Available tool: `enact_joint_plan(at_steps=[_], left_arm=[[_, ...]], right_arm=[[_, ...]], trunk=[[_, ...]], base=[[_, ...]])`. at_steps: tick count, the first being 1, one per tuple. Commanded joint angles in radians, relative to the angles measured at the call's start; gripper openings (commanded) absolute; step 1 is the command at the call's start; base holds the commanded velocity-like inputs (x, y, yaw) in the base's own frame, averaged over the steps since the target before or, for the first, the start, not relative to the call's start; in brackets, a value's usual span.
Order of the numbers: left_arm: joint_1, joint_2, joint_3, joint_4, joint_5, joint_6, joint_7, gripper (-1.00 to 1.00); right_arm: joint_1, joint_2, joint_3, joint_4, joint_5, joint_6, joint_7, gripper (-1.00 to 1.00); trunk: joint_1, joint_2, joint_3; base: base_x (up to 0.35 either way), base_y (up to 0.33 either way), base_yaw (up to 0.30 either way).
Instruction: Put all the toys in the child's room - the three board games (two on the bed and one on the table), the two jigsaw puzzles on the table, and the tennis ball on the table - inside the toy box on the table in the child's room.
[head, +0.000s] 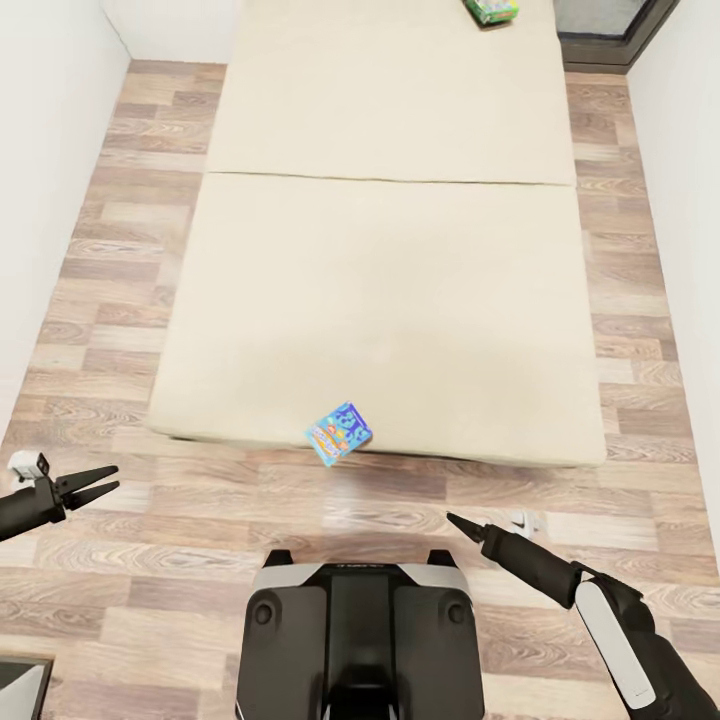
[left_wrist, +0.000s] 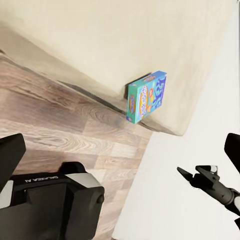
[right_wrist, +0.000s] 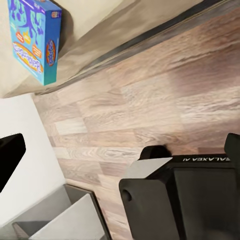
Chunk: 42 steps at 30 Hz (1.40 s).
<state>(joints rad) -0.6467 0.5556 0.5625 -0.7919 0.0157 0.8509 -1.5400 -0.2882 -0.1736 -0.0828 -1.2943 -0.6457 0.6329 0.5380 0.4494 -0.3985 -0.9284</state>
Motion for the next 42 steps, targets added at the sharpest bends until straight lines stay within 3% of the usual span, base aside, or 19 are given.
enact_joint_plan(at_steps=[1, 15, 26, 42], left_arm=[[-0.001, 0.000, 0.000, 0.000, -0.002, 0.009, -0.005, 1.00], [-0.001, -0.003, 0.001, 0.000, -0.002, -0.008, -0.001, 1.00], [-0.001, -0.003, 0.002, 0.000, -0.002, -0.023, -0.002, 1.00], [-0.001, -0.005, 0.000, 0.000, 0.001, -0.038, -0.009, 1.00]], right_arm=[[0.000, 0.000, -0.002, 0.000, -0.005, 0.008, 0.000, 1.00], [0.000, 0.000, -0.005, 0.000, -0.007, 0.007, -0.001, 1.00], [0.001, 0.001, 0.002, 0.002, -0.004, -0.019, -0.006, 1.00], [0.001, 0.003, 0.004, 0.008, -0.011, -0.032, -0.007, 1.00]], trunk=[[0.001, -0.001, 0.000], [0.001, -0.001, 0.014], [0.001, -0.001, 0.015], [0.001, -0.001, 0.016]], base=[[0.000, 0.010, 0.207], [-0.018, 0.021, 0.189], [-0.006, -0.102, 0.017], [-0.046, 0.046, -0.010]])
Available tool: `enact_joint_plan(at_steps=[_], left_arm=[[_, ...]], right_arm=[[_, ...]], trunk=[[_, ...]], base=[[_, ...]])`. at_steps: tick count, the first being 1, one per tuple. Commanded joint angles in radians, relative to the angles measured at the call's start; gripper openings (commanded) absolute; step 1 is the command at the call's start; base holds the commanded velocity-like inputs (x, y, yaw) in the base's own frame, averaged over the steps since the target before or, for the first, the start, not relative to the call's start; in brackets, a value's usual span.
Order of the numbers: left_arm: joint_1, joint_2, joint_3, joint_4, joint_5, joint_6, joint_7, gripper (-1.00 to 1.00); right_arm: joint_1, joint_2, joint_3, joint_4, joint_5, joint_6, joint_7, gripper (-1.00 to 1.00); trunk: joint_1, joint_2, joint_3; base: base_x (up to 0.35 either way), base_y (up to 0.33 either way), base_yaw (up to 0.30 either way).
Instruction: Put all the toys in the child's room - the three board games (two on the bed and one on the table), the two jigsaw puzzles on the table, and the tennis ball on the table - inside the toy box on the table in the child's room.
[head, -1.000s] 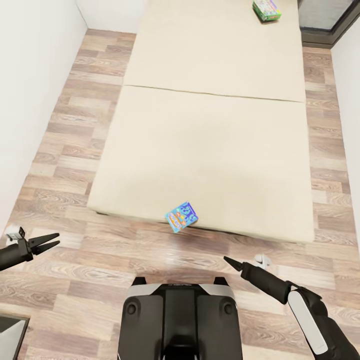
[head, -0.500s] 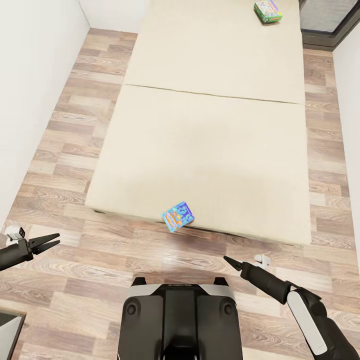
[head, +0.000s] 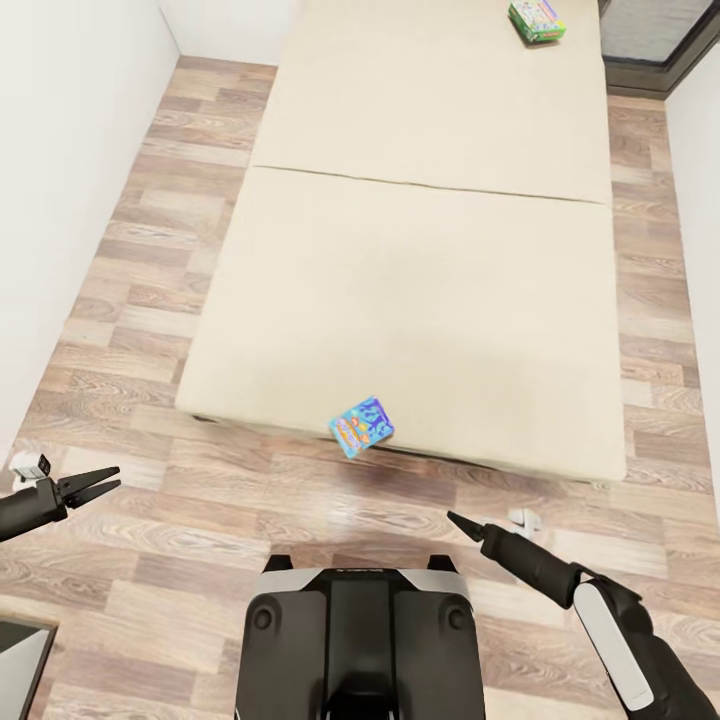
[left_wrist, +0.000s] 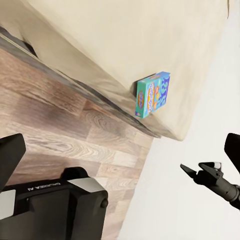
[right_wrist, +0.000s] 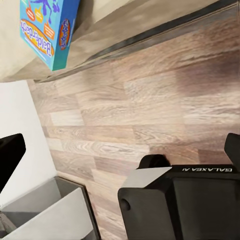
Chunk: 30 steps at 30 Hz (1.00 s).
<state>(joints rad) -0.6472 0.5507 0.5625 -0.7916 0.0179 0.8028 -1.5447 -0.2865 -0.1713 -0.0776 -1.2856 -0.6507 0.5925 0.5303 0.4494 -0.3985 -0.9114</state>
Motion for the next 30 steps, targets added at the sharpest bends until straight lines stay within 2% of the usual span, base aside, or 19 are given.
enact_joint_plan(at_steps=[1, 3, 11, 25, 30], left_arm=[[0.000, 0.000, 0.000, 0.000, -0.001, 0.010, -0.005, 1.00], [0.000, 0.000, 0.000, 0.000, 0.000, 0.009, -0.006, 1.00], [0.000, 0.000, 0.000, 0.001, -0.003, 0.007, 0.000, 1.00], [0.000, 0.001, -0.006, 0.000, -0.003, -0.003, -0.005, 1.00], [0.000, 0.002, -0.006, 0.000, -0.004, -0.001, -0.004, 1.00]], right_arm=[[0.000, 0.002, -0.001, 0.004, -0.006, 0.008, 0.001, 1.00], [-0.001, 0.009, -0.001, 0.024, -0.005, 0.008, 0.001, 1.00], [-0.002, 0.069, -0.003, 0.064, 0.001, -0.015, 0.001, 1.00], [-0.002, 0.071, -0.012, 0.056, 0.000, -0.017, 0.005, 1.00], [-0.002, 0.066, -0.013, 0.055, -0.004, -0.017, 0.010, 1.00]], trunk=[[0.001, -0.001, 0.000], [0.001, -0.001, 0.001], [0.001, -0.001, 0.002], [0.001, -0.001, 0.002], [0.020, -0.036, -0.014]], base=[[-0.006, 0.008, -0.130], [-0.003, 0.004, -0.152], [-0.001, 0.001, -0.045], [0.000, 0.000, -0.001], [0.000, 0.000, 0.000]])
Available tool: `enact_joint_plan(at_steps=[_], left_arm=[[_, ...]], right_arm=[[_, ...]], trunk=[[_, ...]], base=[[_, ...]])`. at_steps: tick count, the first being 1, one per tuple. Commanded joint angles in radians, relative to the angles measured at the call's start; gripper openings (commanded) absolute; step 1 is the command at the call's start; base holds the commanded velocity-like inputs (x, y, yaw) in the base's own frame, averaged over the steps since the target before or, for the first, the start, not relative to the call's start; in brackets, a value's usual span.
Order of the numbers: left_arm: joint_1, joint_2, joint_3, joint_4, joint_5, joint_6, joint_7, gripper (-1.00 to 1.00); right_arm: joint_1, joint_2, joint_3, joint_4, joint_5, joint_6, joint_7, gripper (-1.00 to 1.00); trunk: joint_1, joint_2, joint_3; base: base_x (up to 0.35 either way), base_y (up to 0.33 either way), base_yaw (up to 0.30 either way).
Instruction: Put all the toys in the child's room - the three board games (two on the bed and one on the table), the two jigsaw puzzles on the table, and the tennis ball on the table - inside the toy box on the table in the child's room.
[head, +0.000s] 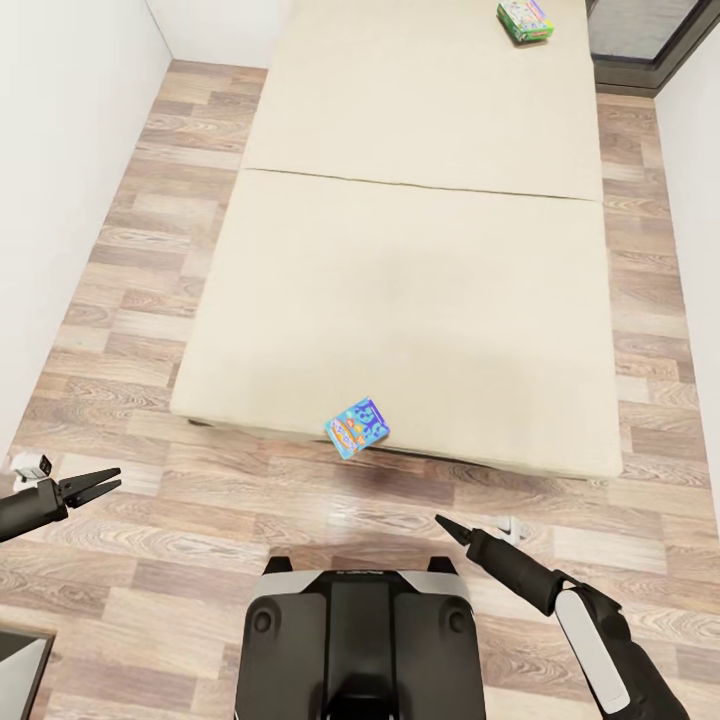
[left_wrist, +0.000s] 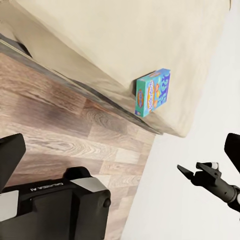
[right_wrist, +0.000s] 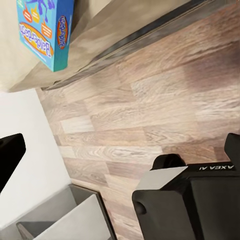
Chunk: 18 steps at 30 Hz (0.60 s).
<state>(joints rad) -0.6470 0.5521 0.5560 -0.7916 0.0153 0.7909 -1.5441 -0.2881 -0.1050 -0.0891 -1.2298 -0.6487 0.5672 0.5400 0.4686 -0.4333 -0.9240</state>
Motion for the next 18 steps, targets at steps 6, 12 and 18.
enact_joint_plan(at_steps=[6, 12, 18], left_arm=[[0.000, 0.000, 0.001, 0.000, -0.001, 0.012, -0.004, 1.00], [0.000, 0.001, 0.000, 0.000, 0.000, 0.010, -0.007, 1.00], [0.000, 0.007, 0.004, 0.000, 0.002, 0.009, -0.011, 1.00]], right_arm=[[0.000, 0.002, -0.001, -0.001, -0.010, 0.006, 0.005, 1.00], [0.000, 0.004, 0.000, -0.001, -0.007, 0.005, 0.005, 1.00], [0.000, 0.005, 0.000, -0.001, -0.003, 0.005, 0.003, 1.00]], trunk=[[0.024, -0.044, -0.015], [0.024, -0.044, -0.006], [0.024, -0.044, 0.003]], base=[[0.000, 0.000, -0.046], [0.000, 0.000, -0.034], [-0.004, 0.000, -0.004]])
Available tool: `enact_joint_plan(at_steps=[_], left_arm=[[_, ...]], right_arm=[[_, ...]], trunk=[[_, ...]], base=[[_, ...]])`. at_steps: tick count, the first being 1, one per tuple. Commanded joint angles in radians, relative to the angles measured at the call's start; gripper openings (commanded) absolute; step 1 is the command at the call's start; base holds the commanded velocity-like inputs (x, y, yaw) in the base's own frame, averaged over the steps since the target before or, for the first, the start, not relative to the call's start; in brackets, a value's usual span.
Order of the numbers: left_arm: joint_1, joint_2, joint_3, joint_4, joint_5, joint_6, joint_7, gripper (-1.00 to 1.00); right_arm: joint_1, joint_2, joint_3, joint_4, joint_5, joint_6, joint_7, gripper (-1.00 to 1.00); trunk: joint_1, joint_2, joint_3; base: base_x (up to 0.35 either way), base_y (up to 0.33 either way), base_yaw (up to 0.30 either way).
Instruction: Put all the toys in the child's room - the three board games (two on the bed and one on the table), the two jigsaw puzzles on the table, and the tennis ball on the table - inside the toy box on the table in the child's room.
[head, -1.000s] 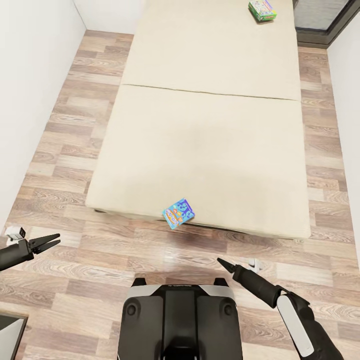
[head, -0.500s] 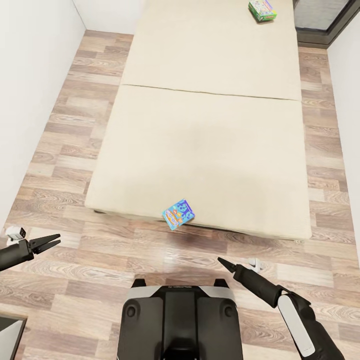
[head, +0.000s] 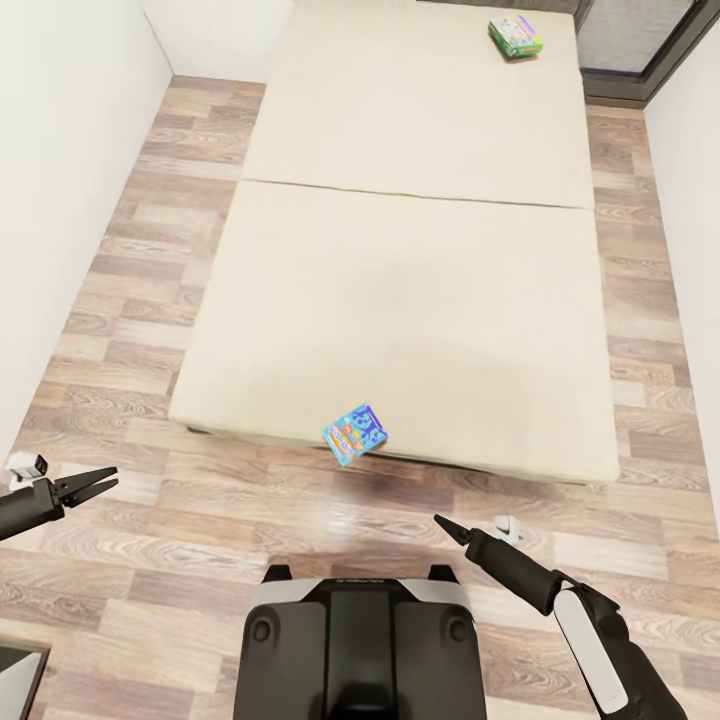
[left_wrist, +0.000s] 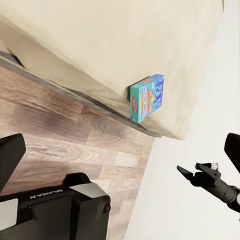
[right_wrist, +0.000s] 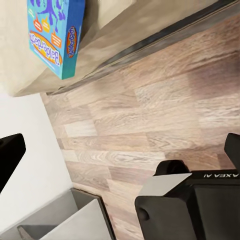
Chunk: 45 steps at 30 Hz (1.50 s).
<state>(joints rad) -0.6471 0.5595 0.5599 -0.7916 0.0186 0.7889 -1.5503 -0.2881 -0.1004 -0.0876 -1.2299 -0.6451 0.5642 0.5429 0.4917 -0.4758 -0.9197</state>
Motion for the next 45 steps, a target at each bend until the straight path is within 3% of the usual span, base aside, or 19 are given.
enact_joint_plan(at_steps=[1, 45], left_arm=[[0.000, 0.000, 0.001, 0.000, -0.001, 0.011, -0.005, 1.00], [0.000, -0.001, 0.003, -0.001, 0.003, 0.009, -0.004, 1.00]], right_arm=[[0.000, 0.000, -0.001, 0.000, -0.006, 0.008, 0.000, 1.00], [0.000, 0.001, 0.004, 0.009, -0.005, -0.016, -0.004, 1.00]], trunk=[[0.000, -0.001, 0.001], [0.000, -0.001, 0.072]], base=[[-0.058, 0.000, -0.001], [-0.063, 0.000, 0.000]])
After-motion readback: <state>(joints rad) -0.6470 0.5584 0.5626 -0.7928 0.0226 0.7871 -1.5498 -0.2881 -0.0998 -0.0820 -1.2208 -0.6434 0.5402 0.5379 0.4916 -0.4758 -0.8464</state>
